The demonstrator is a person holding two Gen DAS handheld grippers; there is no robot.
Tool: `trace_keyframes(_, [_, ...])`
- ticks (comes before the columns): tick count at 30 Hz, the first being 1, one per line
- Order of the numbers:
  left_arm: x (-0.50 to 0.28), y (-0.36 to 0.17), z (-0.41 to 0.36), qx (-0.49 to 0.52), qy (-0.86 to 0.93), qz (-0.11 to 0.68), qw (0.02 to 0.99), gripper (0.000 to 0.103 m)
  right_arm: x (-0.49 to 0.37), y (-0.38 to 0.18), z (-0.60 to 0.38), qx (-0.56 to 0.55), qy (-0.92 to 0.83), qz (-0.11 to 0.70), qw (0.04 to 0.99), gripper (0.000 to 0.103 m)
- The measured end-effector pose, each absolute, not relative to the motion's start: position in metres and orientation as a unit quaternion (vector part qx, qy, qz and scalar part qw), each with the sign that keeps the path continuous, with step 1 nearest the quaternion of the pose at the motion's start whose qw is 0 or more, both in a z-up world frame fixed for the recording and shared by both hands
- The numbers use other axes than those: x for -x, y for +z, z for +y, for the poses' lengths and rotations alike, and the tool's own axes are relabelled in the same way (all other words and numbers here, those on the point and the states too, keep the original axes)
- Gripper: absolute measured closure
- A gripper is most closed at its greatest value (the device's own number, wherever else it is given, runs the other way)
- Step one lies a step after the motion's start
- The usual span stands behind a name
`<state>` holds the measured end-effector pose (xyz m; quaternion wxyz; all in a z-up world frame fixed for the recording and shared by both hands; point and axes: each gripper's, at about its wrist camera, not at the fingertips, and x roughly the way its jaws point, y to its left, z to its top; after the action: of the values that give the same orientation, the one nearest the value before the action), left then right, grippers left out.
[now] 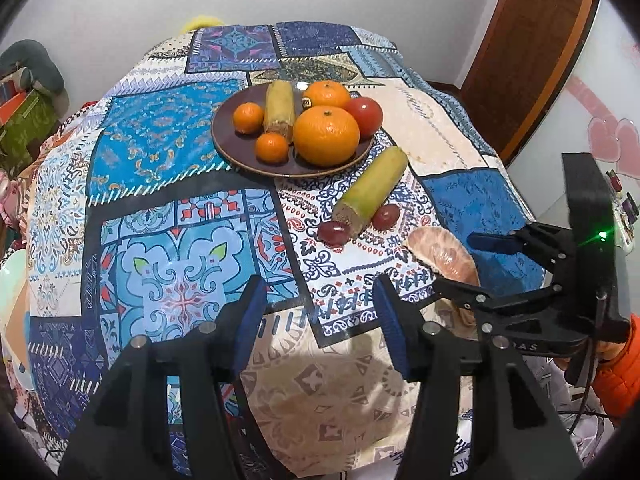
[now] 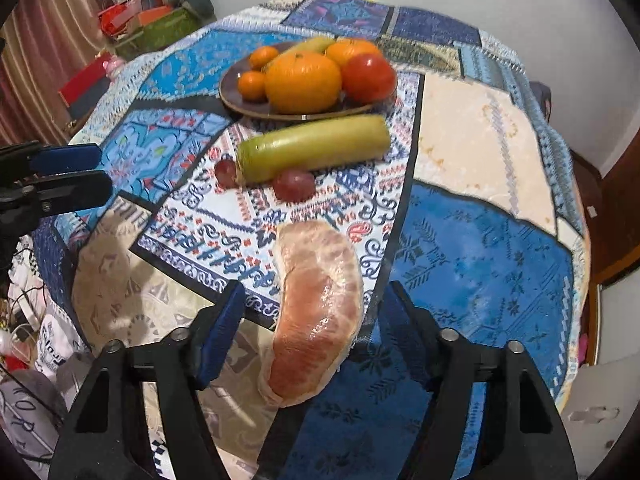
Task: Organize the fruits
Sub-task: 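Grasp the pink pomelo segment with the right tool, then grasp the green cucumber with the left tool while the right tool lifts the pomelo segment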
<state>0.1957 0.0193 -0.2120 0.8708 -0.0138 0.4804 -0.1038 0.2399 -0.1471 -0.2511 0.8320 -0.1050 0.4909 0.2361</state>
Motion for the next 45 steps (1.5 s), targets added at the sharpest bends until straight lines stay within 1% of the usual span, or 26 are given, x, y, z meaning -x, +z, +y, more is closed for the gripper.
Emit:
trace_keyframes(4, [-0.199,-0.215,0.019,0.015,-0.105,0.482,0.87,0.048,-0.246,-0.265,-0.145,0.096,0.243,0.514,0.817,0.041])
trace_keyframes(7, [-0.203,-0.217,0.017,0.014,-0.105,0.484,0.869,0.048,-0.248,-0.27,-0.145,0.088,0.25,0.515,0.815,0.042])
trace_keyframes(10, [-0.208,-0.22,0.016,0.015,-0.105,0.487,0.867,0.048,-0.25,-0.27,-0.147,0.079,0.248,0.512,0.818,0.051])
trace_keyframes(11, [-0.209,-0.22,0.016,0.016,-0.106,0.487,0.867,0.048,-0.251,-0.269,-0.148,0.076,0.246,0.51,0.821,0.059])
trace_keyframes(12, [-0.21,-0.221,0.015,0.016,-0.105,0.488,0.866,0.048,-0.253,-0.269,-0.152,0.073,0.246,0.509,0.822,0.061])
trace_keyframes(20, [-0.23,-0.22,0.007,0.007,-0.112,0.489,0.865,0.048,-0.252,-0.264,-0.162,0.053,0.247,0.494,0.832,0.062])
trace_keyframes(27, [-0.262,-0.221,-0.015,0.001,-0.135,0.5,0.856,0.048,-0.262,-0.238,-0.189,0.035,0.229,0.464,0.855,0.062])
trace_keyframes(33, [-0.295,-0.232,-0.044,-0.026,-0.149,0.516,0.843,0.048,-0.271,-0.222,-0.21,0.029,0.218,0.446,0.867,0.062])
trace_keyframes(40, [-0.322,-0.251,-0.072,-0.076,-0.165,0.535,0.825,0.048,-0.282,-0.233,-0.223,-0.001,0.218,0.456,0.863,0.062])
trace_keyframes(45, [-0.334,-0.26,-0.076,-0.079,-0.17,0.543,0.818,0.048,-0.29,-0.246,-0.225,-0.012,0.22,0.465,0.857,0.062])
